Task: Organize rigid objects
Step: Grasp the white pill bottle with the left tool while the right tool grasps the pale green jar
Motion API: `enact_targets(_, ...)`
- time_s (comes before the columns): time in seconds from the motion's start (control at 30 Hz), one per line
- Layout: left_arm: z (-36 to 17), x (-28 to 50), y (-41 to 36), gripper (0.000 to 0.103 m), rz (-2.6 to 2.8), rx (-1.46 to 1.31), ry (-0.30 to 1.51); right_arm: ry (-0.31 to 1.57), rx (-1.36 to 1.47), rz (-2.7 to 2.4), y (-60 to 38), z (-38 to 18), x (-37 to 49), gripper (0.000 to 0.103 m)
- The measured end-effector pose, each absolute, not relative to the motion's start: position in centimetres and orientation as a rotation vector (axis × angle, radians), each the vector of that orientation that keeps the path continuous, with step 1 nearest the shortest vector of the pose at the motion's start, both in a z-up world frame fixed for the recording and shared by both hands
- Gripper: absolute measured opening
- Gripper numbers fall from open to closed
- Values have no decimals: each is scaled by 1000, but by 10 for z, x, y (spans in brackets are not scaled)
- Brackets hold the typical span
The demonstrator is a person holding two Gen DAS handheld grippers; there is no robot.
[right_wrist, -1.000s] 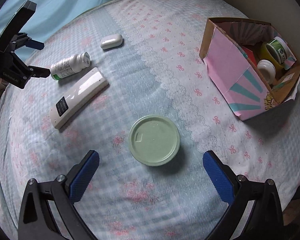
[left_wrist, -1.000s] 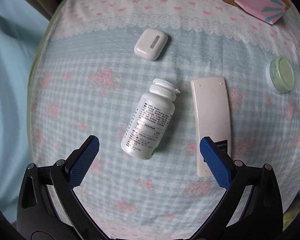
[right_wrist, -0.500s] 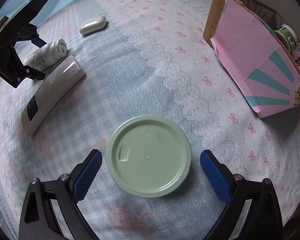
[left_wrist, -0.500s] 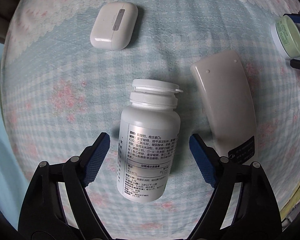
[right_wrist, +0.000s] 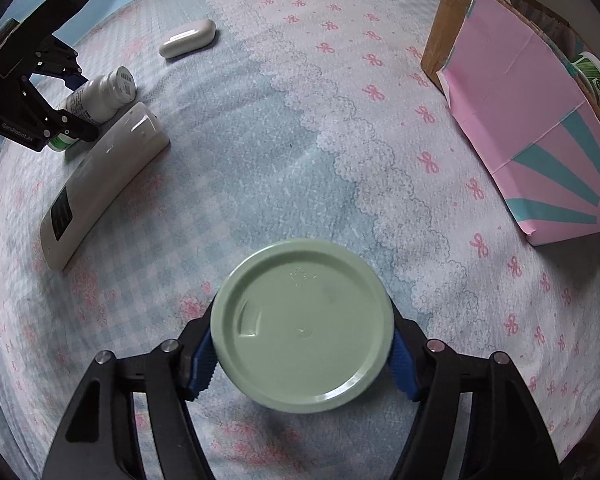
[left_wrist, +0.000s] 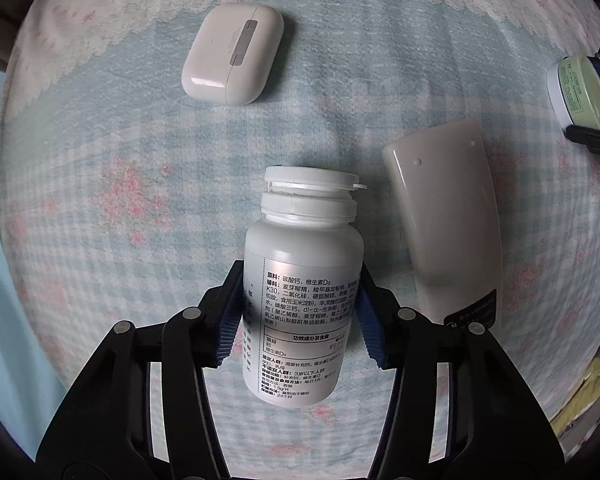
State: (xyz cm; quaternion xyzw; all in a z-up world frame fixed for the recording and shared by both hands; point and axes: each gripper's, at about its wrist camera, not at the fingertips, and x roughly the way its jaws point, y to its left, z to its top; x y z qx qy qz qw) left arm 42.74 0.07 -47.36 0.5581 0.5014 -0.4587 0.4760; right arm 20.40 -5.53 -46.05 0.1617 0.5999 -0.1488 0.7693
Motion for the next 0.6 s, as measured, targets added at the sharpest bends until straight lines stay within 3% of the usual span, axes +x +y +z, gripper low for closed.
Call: enact_targets(0.6,-388,417,33,48,-1021,1094,1257,1235,366,-354,-84,-420,182,66)
